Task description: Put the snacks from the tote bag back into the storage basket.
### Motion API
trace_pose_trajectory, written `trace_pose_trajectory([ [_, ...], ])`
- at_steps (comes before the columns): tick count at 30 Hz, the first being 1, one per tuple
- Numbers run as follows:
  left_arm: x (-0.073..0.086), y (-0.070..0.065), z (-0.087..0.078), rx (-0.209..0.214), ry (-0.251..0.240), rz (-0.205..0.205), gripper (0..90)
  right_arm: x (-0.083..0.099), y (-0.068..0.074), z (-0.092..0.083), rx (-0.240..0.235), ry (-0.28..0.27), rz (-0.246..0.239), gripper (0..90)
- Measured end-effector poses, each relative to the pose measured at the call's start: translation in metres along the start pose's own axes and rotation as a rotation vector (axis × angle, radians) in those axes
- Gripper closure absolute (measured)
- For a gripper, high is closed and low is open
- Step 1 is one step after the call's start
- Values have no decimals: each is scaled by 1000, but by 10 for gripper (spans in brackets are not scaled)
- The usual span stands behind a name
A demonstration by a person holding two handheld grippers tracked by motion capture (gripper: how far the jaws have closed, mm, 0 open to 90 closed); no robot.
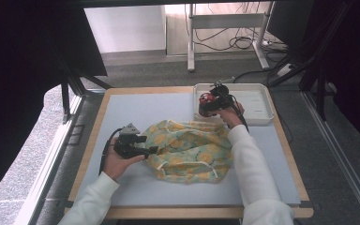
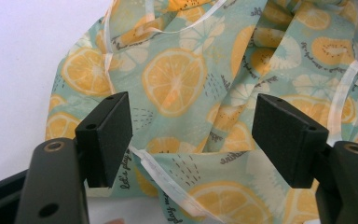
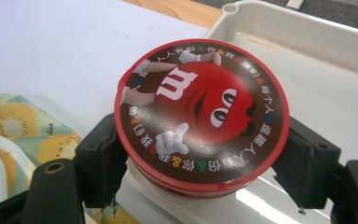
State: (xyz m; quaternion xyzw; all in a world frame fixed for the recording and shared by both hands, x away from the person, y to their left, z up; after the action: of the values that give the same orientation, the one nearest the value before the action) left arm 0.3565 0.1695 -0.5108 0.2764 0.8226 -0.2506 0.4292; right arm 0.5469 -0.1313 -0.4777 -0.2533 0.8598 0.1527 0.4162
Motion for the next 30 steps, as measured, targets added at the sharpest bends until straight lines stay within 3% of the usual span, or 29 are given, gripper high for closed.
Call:
trace_pose_trajectory([
  [13,1,-1,1,3,4,4,291,14,-7,21,22,48,-4,255],
  [23,1,-1,2,0,9,5,290,18,-8,21,9,55,6,247],
  [25,1,-1,2,1,10,5,290,16,-6,19,10,27,26,193],
  [30,1,1,3,0,11,3,291,10,-3,12,25,-17,35,154],
])
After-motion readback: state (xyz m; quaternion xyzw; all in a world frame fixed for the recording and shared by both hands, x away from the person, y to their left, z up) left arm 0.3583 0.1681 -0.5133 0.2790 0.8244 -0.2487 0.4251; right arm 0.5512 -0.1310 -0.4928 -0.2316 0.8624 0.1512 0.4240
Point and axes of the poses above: each handheld gripper's, and its own axes: z roughly forward along the jaws, x roughly out of its underside, y roughly to its left, the point moved 3 cm from there along z, roughly forward along the jaws, and after that the axes turned 9 degrees about -y, right-handed, at the moved point
